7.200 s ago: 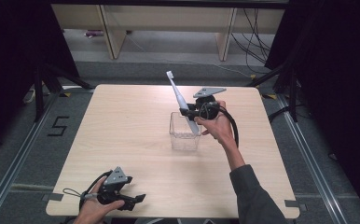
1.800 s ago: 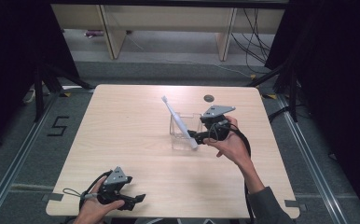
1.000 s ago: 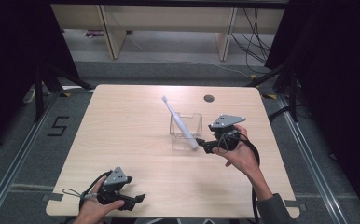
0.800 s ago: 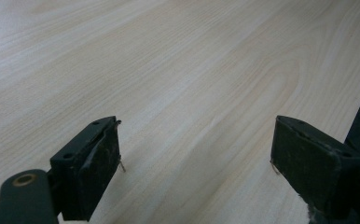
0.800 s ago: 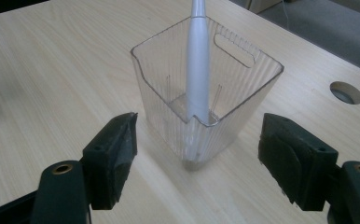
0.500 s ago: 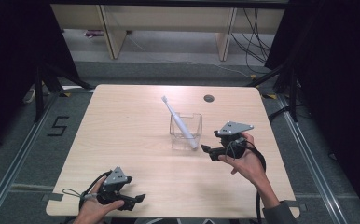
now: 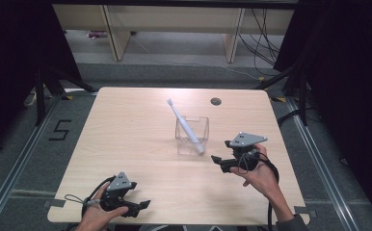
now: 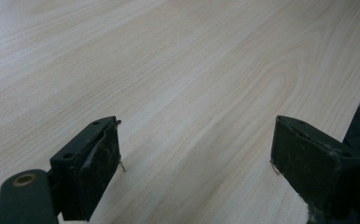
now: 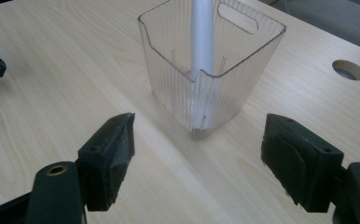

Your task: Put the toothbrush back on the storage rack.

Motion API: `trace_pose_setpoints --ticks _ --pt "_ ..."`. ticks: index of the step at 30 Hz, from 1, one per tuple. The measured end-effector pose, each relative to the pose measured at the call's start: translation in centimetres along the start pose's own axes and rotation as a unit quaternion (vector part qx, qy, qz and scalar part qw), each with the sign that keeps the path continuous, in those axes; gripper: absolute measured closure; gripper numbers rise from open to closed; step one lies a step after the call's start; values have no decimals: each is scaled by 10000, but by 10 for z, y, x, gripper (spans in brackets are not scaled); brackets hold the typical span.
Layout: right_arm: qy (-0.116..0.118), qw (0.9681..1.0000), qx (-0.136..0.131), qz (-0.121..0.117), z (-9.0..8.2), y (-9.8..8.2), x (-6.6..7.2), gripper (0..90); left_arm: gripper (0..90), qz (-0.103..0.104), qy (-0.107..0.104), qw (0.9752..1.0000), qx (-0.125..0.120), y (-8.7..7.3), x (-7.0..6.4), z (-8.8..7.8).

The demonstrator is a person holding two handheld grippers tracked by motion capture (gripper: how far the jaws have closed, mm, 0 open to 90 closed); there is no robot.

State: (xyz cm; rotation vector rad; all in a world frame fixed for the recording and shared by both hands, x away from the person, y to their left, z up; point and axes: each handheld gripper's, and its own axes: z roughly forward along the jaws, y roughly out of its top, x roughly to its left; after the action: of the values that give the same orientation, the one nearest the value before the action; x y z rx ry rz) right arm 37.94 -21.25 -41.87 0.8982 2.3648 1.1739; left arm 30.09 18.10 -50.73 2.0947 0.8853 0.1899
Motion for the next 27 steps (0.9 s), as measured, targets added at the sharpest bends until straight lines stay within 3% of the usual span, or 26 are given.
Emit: trace_pose_setpoints --ticks 6,7,10,11,17,18,19,26,27 --pt "19 10000 -13 -22 -3 -4 1 254 149 6 -7 10000 -4 0 0 0" --pt "-21 9999 -41 -122 -3 -5 0 251 149 -2 -14 10000 -12 0 0 0" --pt "3 10000 -10 -5 -5 -8 3 241 149 -74 -47 9999 -86 0 -1 1" --pt "-25 10000 -25 -32 -5 -10 3 238 149 5 -8 10000 -10 0 0 0" --pt "23 10000 4 16 -5 -19 5 223 149 1 -11 10000 -8 0 0 0" --pt "-12 10000 -17 -38 -5 -20 5 222 149 -103 -67 9999 -105 0 -1 1" --pt "34 10000 52 -1 -5 -22 6 221 149 -1 -10 10000 -7 0 0 0" --pt "-6 10000 -14 -11 -8 -31 5 217 149 -1 -14 10000 0 0 0 -1" --pt "-4 10000 14 90 -8 -33 6 217 149 -10 -14 10000 -5 0 0 -1"
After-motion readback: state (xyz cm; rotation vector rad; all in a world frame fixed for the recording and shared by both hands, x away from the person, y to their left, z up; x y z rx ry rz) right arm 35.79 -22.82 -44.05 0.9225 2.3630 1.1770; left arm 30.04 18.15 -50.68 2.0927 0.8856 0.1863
